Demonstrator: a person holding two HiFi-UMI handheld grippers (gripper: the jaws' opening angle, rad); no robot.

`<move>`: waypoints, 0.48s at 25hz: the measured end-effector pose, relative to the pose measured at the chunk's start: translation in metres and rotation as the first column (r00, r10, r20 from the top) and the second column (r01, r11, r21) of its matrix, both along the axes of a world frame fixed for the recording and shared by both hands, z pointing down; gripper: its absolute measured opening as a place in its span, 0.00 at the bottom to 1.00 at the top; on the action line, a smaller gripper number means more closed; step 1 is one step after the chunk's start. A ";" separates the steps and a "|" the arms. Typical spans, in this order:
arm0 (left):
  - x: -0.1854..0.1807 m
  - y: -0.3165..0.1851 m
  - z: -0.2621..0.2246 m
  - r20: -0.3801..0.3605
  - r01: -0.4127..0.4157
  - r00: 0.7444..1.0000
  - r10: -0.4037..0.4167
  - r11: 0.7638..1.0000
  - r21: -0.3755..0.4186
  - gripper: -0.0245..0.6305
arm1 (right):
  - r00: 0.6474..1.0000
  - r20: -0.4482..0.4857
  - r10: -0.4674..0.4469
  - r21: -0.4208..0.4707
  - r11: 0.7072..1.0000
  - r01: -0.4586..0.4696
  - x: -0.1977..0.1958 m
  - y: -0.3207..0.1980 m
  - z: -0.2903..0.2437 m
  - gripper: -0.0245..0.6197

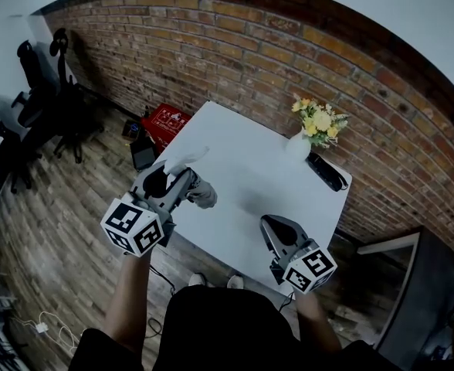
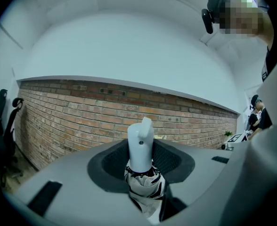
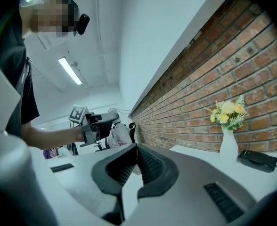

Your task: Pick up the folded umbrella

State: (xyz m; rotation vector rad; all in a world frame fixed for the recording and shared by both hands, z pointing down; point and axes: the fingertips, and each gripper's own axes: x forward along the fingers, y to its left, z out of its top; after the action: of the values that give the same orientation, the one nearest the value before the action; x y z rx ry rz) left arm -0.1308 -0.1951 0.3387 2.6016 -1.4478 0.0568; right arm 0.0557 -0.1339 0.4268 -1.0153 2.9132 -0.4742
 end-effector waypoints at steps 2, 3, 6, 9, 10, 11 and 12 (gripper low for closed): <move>-0.010 0.008 -0.003 -0.008 0.004 1.000 -0.004 1.000 0.003 0.29 | 1.000 0.002 0.001 0.012 1.000 -0.001 -0.007 -0.002 -0.005 0.07; -0.015 0.012 -0.003 -0.012 0.006 1.000 -0.006 1.000 0.004 0.29 | 1.000 0.002 0.003 0.017 1.000 -0.003 -0.011 -0.003 -0.007 0.07; -0.034 0.026 -0.004 -0.018 0.013 1.000 -0.013 1.000 -0.001 0.29 | 1.000 0.007 0.019 0.027 0.999 -0.019 -0.023 -0.006 -0.014 0.07; -0.054 0.037 -0.001 -0.003 0.022 1.000 -0.022 1.000 -0.006 0.29 | 0.999 0.014 0.037 0.036 0.999 -0.037 -0.034 -0.007 -0.022 0.07; -0.062 0.040 0.001 0.006 0.029 1.000 -0.029 1.000 -0.006 0.29 | 0.999 0.016 0.038 0.038 0.999 -0.039 -0.039 -0.007 -0.024 0.07; -0.069 0.042 0.003 0.014 0.037 0.999 -0.037 0.999 -0.008 0.29 | 0.999 0.016 0.036 0.041 0.998 -0.036 -0.044 -0.007 -0.026 0.07; -0.076 0.044 0.005 0.021 0.046 0.999 -0.046 0.999 -0.011 0.29 | 0.999 0.016 0.032 0.044 0.998 -0.033 -0.048 -0.006 -0.027 0.07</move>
State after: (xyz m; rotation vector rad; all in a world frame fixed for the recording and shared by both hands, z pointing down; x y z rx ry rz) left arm -0.2067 -0.1506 0.3435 2.5649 -1.5086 0.0871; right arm 0.0072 -0.1398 0.3995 -1.0464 2.8750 -0.4121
